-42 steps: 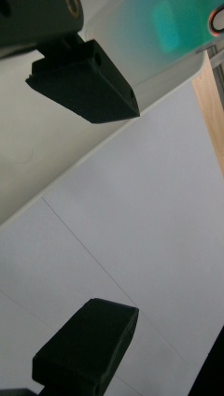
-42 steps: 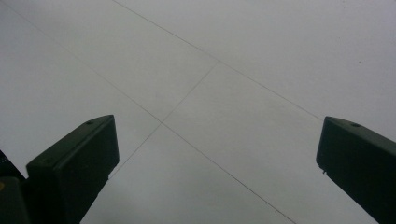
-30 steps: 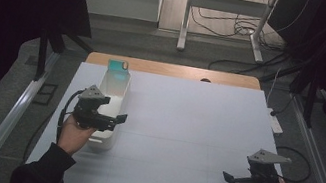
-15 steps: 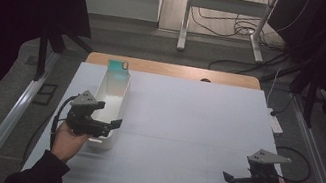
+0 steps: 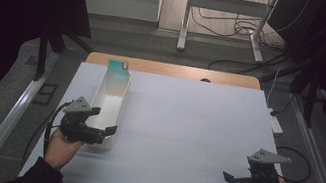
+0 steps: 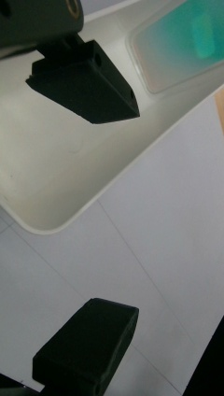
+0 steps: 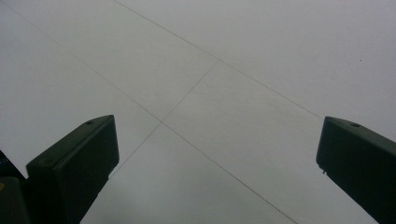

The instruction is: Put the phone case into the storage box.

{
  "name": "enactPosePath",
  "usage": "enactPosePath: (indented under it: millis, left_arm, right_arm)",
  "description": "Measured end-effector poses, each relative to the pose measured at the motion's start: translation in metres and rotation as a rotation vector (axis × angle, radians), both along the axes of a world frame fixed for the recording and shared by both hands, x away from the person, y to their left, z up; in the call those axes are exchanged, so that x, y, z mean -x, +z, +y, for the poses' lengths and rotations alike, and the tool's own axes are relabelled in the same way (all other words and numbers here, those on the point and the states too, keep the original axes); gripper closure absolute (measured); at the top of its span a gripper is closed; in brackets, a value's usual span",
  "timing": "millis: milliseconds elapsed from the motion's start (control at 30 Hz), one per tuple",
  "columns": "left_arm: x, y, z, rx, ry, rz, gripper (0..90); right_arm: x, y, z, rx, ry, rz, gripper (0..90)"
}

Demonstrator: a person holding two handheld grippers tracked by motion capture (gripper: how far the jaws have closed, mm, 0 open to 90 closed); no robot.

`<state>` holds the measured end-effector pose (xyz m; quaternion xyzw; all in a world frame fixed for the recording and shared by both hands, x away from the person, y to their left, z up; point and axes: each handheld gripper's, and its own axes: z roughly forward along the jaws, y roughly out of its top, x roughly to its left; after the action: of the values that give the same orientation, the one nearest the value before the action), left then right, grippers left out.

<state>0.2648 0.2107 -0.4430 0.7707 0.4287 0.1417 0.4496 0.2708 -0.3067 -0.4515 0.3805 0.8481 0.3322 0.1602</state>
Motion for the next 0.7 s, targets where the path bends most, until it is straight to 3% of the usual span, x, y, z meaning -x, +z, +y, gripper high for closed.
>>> enactPosePath:
  millis: [700]
  left_arm:
    - [0.02,-0.009,0.014,0.017,0.013,0.018,7.8]
  right_arm:
    - [0.0,0.0,0.0,0.002,0.002,0.005,0.0]
